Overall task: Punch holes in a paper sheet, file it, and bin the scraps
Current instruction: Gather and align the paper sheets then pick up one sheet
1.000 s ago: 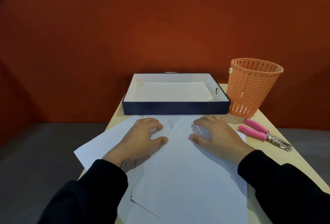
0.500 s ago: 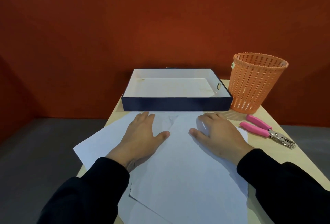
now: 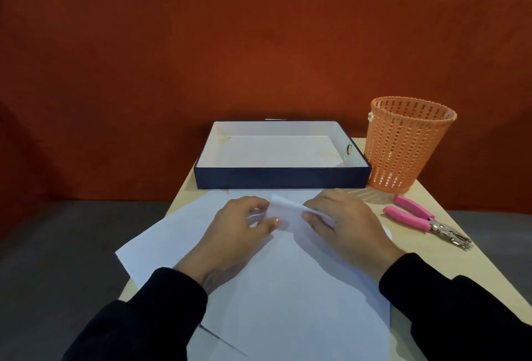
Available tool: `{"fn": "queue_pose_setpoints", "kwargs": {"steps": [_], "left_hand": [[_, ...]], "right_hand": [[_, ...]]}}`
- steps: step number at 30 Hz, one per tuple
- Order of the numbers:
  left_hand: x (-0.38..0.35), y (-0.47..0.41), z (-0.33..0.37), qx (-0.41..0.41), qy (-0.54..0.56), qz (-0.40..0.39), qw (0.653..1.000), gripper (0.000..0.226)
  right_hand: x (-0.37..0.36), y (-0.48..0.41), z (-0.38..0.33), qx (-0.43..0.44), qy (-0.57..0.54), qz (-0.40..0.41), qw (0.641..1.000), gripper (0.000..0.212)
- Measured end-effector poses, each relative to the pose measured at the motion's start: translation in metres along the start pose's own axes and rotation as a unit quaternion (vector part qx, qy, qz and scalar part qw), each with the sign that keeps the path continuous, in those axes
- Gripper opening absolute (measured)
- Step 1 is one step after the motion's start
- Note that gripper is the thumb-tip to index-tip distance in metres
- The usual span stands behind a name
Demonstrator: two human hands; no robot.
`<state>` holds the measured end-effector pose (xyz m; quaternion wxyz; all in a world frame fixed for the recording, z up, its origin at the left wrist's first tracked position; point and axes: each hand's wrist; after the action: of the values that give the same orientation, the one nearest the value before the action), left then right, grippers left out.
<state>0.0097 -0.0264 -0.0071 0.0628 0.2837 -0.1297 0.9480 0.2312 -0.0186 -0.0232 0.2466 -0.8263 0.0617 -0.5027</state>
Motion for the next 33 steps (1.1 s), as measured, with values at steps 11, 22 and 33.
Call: {"fn": "queue_pose_setpoints", "kwargs": {"steps": [11,22,33], "left_hand": [[0.018,-0.005,-0.017,0.045,-0.058,0.129,0.989,0.008],[0.010,-0.004,-0.014,0.038,-0.041,0.108,0.993,0.005],[0.014,-0.005,-0.014,0.033,0.030,0.109,0.993,0.013]], "right_hand": [[0.019,-0.003,0.016,-0.255,0.061,-0.069,0.963,0.065],[0.006,0.006,0.001,-0.202,0.035,-0.096,0.974,0.053],[0.011,0.006,-0.005,-0.214,-0.266,-0.065,0.938,0.041]]}}
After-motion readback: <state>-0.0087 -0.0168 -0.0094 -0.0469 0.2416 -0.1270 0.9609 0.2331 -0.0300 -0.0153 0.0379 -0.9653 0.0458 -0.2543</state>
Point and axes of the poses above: each hand's wrist, its own y-axis away from the middle knuckle, its own x-axis out of the back of the hand, z = x × y, and after that the axes turned 12 degrees about -x, right-handed
